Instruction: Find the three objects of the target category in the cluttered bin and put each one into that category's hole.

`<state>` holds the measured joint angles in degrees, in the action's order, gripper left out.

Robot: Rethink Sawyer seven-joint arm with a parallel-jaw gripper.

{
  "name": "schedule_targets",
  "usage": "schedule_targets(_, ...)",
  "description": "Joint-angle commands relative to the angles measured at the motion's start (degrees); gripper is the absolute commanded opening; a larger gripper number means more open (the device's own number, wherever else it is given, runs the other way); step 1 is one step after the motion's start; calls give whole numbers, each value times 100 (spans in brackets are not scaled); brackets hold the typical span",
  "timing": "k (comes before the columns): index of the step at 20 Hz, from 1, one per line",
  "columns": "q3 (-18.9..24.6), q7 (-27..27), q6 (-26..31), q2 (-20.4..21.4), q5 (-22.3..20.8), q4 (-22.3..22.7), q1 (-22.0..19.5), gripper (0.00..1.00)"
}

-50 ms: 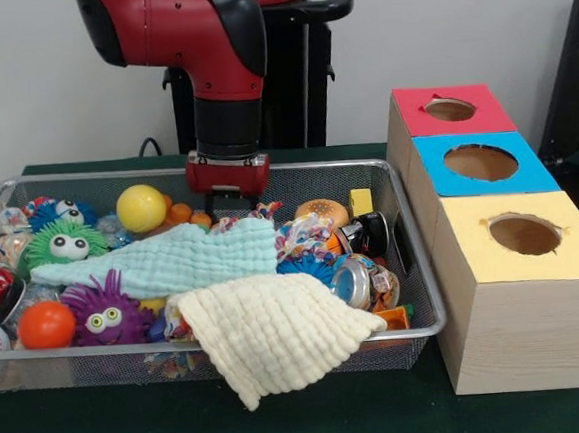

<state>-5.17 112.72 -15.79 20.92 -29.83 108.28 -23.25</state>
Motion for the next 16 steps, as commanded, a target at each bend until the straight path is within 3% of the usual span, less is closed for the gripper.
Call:
schedule_targets(1, 686, -208, 966, -313, -506, -1453, -1053, 100)
schedule_targets(4, 591, -141, 1033, -420, -464, -1600, -1026, 100)
schedule_targets(7, 428, 5, 723, -479, -505, -1720, -928, 100)
schedule_targets(11, 479, 160, 422, -220, -592, -1581, -970, 100)
schedule_targets(12, 604, 106, 636, -69, -647, -1513, -1052, 100)
schedule_targets(16, 755, 171, 539, -59, -750, -1461, -1199, 100)
